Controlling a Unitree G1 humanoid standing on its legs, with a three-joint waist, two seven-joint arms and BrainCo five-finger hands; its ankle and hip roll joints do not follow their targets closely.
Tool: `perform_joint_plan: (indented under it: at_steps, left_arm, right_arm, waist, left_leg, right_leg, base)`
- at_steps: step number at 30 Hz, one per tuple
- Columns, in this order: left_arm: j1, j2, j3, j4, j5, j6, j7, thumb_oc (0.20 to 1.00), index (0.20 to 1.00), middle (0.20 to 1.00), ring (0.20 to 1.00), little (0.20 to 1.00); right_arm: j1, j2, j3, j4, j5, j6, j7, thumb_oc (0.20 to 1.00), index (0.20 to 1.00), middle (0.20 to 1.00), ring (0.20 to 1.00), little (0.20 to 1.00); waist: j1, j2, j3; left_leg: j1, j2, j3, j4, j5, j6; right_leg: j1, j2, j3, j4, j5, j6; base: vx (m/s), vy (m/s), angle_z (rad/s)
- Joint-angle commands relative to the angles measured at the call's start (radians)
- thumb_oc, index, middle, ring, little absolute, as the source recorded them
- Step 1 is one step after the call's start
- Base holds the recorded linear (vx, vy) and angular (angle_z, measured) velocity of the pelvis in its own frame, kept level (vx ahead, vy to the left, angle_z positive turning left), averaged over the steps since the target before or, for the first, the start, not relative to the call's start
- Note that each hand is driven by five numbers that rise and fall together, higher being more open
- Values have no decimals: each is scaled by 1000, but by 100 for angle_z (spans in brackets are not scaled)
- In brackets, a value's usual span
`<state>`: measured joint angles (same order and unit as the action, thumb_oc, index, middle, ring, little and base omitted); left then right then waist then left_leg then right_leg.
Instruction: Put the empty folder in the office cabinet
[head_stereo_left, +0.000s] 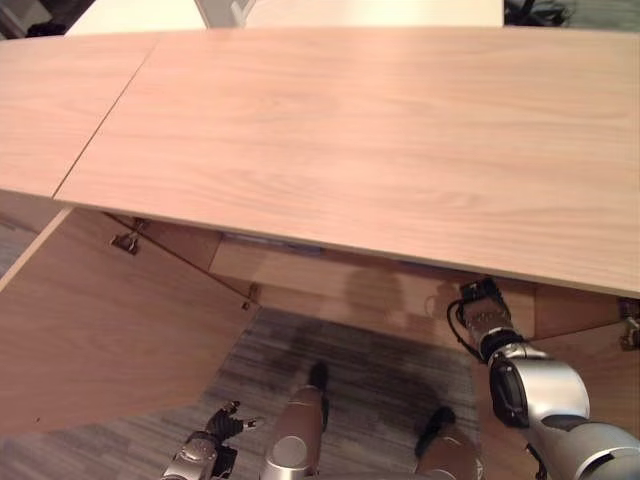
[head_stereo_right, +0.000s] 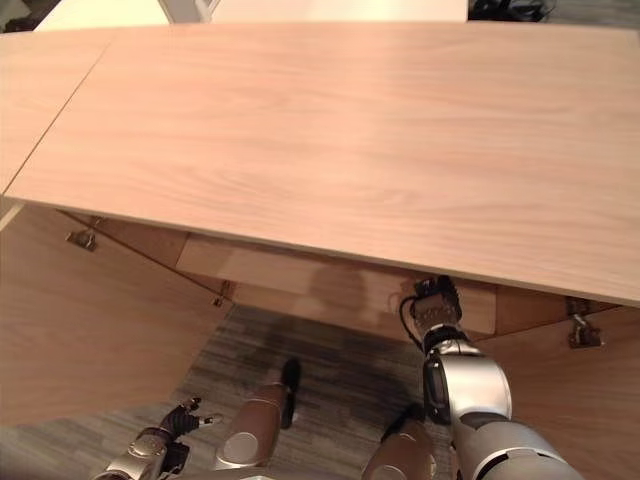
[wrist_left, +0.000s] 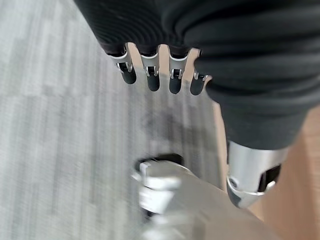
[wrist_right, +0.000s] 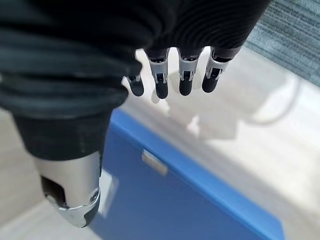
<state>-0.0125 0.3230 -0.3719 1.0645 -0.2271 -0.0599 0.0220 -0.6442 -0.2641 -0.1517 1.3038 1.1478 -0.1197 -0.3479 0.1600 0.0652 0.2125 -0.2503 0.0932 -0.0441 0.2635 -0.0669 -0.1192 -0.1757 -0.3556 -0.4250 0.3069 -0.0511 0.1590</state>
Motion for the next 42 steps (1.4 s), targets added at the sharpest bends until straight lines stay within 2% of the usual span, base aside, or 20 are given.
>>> perform_joint_plan:
  at_steps: [1,3,7,9,13,14,15,17,18,19,20,23,26,28,30,32,33,37,39,42]
  left_arm:
    - [0,24,51,57,18,-11,-8,1000,1000,1000,1000,1000]
    - [9,20,64,57,22,-11,-8,1000,1000,1000,1000,1000]
    - [46,4,124,64,22,-4,-11,1000,1000,1000,1000,1000]
    - [48,7,149,71,64,-5,-19,1000,1000,1000,1000,1000]
    - [59,16,198,78,71,-10,-21,1000,1000,1000,1000,1000]
    - [68,22,238,78,45,-13,-21,1000,1000,1000,1000,1000]
    - [82,25,259,35,18,-24,-21,1000,1000,1000,1000,1000]
    - [81,21,270,32,10,-26,-21,1000,1000,1000,1000,1000]
    - [82,21,269,32,10,-27,-21,1000,1000,1000,1000,1000]
    - [78,11,278,47,5,-27,-26,1000,1000,1000,1000,1000]
    - [73,4,277,54,12,-29,-24,1000,1000,1000,1000,1000]
    - [60,-12,276,62,15,-35,-22,1000,1000,1000,1000,1000]
    - [50,-18,283,68,14,-39,-26,1000,1000,1000,1000,1000]
    - [55,-22,295,66,25,-39,-40,1000,1000,1000,1000,1000]
    - [58,-26,296,64,29,-38,-47,1000,1000,1000,1000,1000]
    - [58,-27,298,64,35,-37,-51,1000,1000,1000,1000,1000]
    - [57,-31,291,65,62,-36,-60,1000,1000,1000,1000,1000]
    - [51,-39,284,75,90,-33,-73,1000,1000,1000,1000,1000]
    - [32,-43,274,74,99,-32,-77,1000,1000,1000,1000,1000]
    - [29,-46,266,62,101,-30,-82,1000,1000,1000,1000,1000]
  right_arm:
    - [41,53,13,-98,-77,-21,74,1000,1000,1000,1000,1000]
    - [81,71,27,-133,-91,-20,85,1000,1000,1000,1000,1000]
    - [235,129,96,-358,-174,-29,109,1000,1000,1000,1000,1000]
    - [370,122,131,-560,-251,-35,148,1000,1000,1000,1000,1000]
    - [451,91,163,-644,-359,-29,187,1000,1000,1000,1000,1000]
    - [508,76,175,-696,-438,-25,207,1000,1000,1000,1000,1000]
    - [549,53,192,-727,-509,-16,225,1000,1000,1000,1000,1000]
    - [564,32,208,-743,-558,-16,236,1000,1000,1000,1000,1000]
    - [565,32,208,-743,-558,-16,235,1000,1000,1000,1000,1000]
    - [587,1,222,-750,-621,-16,241,1000,1000,1000,1000,1000]
    - [586,-33,225,-758,-667,-16,240,1000,1000,1000,1000,1000]
    - [594,-74,240,-790,-700,-18,265,1000,1000,1000,1000,1000]
    - [597,-102,254,-778,-724,-14,280,1000,1000,1000,1000,1000]
    - [624,-123,257,-782,-744,-10,302,1000,1000,1000,1000,1000]
    - [641,-124,252,-763,-756,-7,299,1000,1000,1000,1000,1000]
    - [652,-127,251,-764,-770,-4,300,1000,1000,1000,1000,1000]
    - [671,-138,247,-753,-805,2,307,1000,1000,1000,1000,1000]
    - [677,-144,251,-736,-831,9,318,1000,1000,1000,1000,1000]
    - [665,-143,262,-719,-832,11,319,1000,1000,1000,1000,1000]
    - [662,-145,265,-716,-833,13,321,1000,1000,1000,1000,1000]
  waist:
    - [-9,-39,-32]
    - [-15,-48,-44]
    - [-42,-64,-61]
    - [-78,-69,-55]
    - [-81,-57,-69]
    - [-64,-64,-85]
    - [-33,-77,-92]
    - [-16,-80,-95]
    - [-17,-79,-95]
    - [-14,-70,-88]
    - [-20,-39,-75]
    - [-39,-8,-48]
    - [-61,-5,-30]
    - [-105,-12,-36]
    - [-130,-10,-48]
    - [-143,-8,-58]
    - [-174,-3,-71]
    - [-198,-1,-77]
    - [-216,-11,-85]
    - [-213,-17,-87]
  left_leg:
    - [127,9,22,-226,51,5]
    - [158,8,34,-246,49,9]
    - [227,15,83,-250,39,19]
    - [229,20,91,-221,41,26]
    - [209,22,115,-205,60,45]
    - [185,21,126,-199,84,48]
    - [141,23,136,-177,105,39]
    - [104,38,135,-163,134,20]
    - [104,39,134,-162,134,19]
    - [77,67,124,-163,184,-11]
    - [54,92,106,-199,271,-54]
    - [46,105,106,-266,327,-88]
    - [58,107,113,-243,298,-76]
    - [128,118,177,-162,226,-50]
    - [205,115,201,-140,169,-48]
    - [237,118,208,-134,147,-46]
    - [320,135,229,-137,113,-50]
    - [382,159,241,-138,107,-62]
    - [408,193,308,-147,119,-72]
    - [399,197,355,-171,96,-71]
  right_leg:
    - [86,5,19,-46,50,89]
    - [103,11,23,-64,52,91]
    - [115,18,54,-58,91,103]
    - [121,65,153,0,52,103]
    - [152,117,189,80,0,97]
    - [194,160,201,78,-24,89]
    - [258,178,195,-8,-91,58]
    - [301,194,199,-107,-136,25]
    - [304,196,198,-112,-134,24]
    - [324,217,203,-168,-154,0]
    - [337,239,198,-205,-157,-14]
    - [328,238,186,-232,-141,-20]
    - [303,223,177,-225,-124,-28]
    - [264,195,148,-227,-82,-33]
    - [241,182,131,-233,-61,-36]
    - [228,177,117,-237,-48,-37]
    - [194,159,79,-225,-24,-35]
    - [159,131,34,-215,14,-28]
    - [131,94,-20,-219,51,-10]
    - [131,73,-46,-218,71,2]
  base:
    - [125,166,-40]
    - [61,84,-34]
    - [-47,74,-45]
    - [-175,65,-45]
    - [-201,23,-19]
    - [-424,-174,-26]
    - [-435,-233,-12]
    - [-237,-192,-16]
    - [-203,-234,-21]
    - [-284,-240,-16]
    - [-370,-260,12]
    - [-310,-73,12]
    - [-226,-15,3]
    - [-384,-25,30]
    - [-247,-7,48]
    - [-208,26,60]
    - [-265,52,65]
    - [-214,118,77]
    - [-233,167,60]
    - [-116,128,62]
